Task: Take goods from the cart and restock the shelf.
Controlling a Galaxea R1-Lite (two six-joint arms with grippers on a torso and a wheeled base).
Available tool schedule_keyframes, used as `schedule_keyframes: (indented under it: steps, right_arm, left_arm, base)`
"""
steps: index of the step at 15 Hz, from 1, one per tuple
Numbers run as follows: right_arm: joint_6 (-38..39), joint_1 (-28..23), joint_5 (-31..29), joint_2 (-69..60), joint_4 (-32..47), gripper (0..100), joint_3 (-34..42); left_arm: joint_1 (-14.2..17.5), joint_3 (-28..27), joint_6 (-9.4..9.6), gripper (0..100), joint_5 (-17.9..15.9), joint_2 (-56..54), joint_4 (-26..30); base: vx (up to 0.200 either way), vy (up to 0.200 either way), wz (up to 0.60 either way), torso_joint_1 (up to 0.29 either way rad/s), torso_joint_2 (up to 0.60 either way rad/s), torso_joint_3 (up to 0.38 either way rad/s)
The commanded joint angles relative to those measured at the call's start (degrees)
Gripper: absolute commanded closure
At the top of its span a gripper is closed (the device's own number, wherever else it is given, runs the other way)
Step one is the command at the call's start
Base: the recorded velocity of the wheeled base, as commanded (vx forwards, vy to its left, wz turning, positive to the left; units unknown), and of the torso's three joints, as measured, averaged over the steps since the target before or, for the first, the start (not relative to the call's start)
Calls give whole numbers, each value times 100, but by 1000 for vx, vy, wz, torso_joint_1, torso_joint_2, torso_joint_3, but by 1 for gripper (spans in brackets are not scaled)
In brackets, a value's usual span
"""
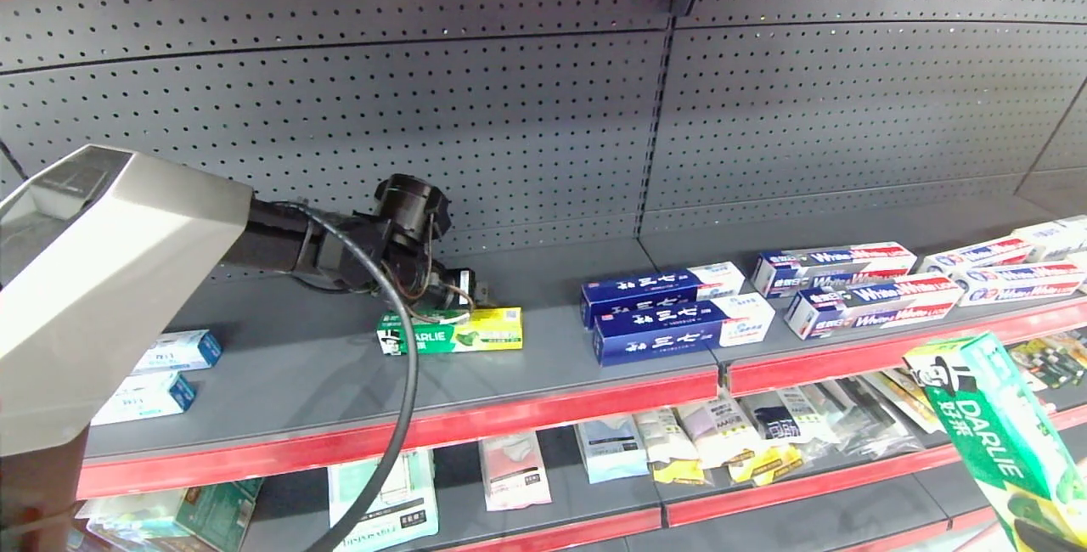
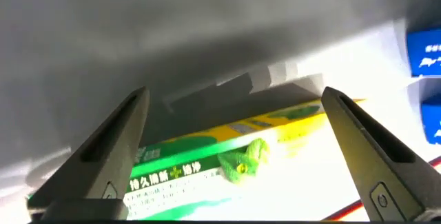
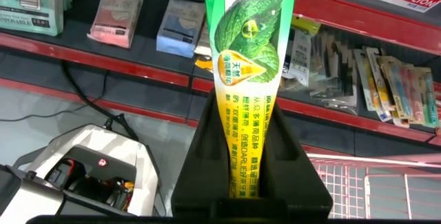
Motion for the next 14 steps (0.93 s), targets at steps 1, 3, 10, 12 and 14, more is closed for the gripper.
schedule_keyframes:
  steps: [1,3,10,12,14]
  right_arm:
    - [-1,2,2,-40,-1,100,-1]
    - [-1,2,2,-66,-1,100,8]
    - [-1,2,2,-66,-1,100,25]
    - [-1,2,2,-66,-1,100,78]
    - [-1,2,2,-66,-1,100,113]
  left_arm:
    - [-1,86,-4,0,5,-40,4]
    - [-1,227,-4,0,5,-49,4]
    - [43,358,-12,0,5,-163,-66]
    - [104,341,-12,0,-4,-163,-347]
    - [192,411,23,0,-4,-287,-514]
  base:
    - [0,0,0,0,0,0]
    - [0,0,0,0,0,0]
    - [0,0,0,0,0,0]
    - [0,0,0,0,0,0]
    - [0,0,0,0,0,0]
